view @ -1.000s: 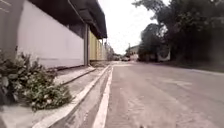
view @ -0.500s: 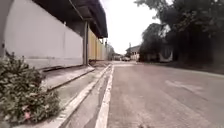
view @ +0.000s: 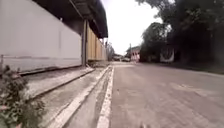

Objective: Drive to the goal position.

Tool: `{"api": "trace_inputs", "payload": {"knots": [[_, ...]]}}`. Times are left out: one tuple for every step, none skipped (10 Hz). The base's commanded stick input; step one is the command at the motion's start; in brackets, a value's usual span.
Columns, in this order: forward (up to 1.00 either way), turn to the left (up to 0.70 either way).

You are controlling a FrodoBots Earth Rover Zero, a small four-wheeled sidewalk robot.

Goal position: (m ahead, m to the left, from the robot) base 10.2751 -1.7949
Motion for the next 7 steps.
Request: {"api": "trace_inputs", "payload": {"knots": [[0.7,0.0],[0.7,0.0],[0.7,0.0],[0.7,0.0],[0.7,0.0],[0.7,0.0],[0.7,0.0]]}}
